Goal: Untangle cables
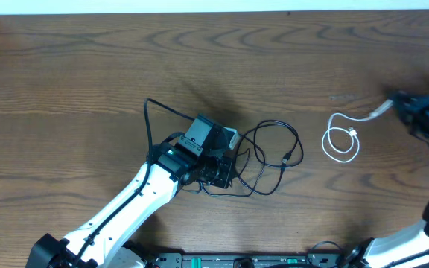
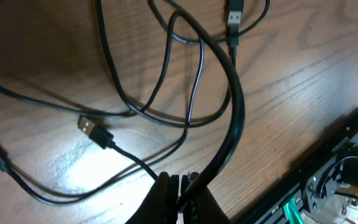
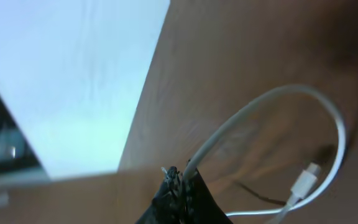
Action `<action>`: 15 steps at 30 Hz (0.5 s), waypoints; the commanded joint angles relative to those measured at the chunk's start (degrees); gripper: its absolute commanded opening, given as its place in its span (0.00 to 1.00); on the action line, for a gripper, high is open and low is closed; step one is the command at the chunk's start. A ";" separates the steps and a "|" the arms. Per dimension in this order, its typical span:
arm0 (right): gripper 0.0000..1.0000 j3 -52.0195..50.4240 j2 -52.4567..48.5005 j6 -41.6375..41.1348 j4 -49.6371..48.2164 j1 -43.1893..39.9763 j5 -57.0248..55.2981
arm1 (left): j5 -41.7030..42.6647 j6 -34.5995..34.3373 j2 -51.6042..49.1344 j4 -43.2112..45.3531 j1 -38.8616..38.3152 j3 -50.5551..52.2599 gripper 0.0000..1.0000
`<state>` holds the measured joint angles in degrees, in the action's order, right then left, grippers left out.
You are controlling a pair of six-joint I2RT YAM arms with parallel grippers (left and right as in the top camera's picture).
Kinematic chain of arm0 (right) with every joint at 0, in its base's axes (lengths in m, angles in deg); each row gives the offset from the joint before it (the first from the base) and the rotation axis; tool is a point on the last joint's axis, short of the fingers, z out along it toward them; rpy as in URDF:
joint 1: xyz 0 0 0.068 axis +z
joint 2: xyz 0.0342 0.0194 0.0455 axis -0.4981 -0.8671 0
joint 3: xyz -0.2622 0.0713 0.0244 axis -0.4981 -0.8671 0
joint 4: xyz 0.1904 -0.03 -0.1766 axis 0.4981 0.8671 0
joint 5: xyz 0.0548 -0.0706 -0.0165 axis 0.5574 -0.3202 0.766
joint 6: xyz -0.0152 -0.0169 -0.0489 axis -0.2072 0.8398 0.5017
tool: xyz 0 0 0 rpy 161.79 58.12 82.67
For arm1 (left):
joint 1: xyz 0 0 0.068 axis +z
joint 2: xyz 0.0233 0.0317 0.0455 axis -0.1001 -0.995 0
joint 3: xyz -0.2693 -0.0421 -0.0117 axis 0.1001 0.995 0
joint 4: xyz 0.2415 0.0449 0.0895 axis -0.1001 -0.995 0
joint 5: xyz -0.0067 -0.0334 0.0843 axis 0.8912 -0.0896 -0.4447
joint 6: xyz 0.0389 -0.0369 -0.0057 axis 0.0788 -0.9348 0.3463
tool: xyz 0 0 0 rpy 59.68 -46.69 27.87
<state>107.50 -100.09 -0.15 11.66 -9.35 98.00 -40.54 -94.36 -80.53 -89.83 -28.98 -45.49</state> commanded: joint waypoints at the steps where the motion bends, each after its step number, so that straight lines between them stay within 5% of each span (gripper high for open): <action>1: 0.01 0.07 0.57 1.66 1.01 -3.74 0.11 | -0.87 0.09 0.20 0.59 -0.09 -0.87 0.08; 9: 0.01 1.70 9.53 9.01 10.40 -6.82 -14.86 | -0.87 0.09 0.20 1.22 -0.09 -0.87 0.08; 15: 0.01 10.51 17.77 15.76 30.49 -5.07 -43.54 | -0.87 0.09 0.20 1.33 -0.09 -0.87 0.07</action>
<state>113.21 -86.12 10.93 38.17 -15.71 73.54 -40.65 -94.36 -80.53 -88.68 -28.98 -45.49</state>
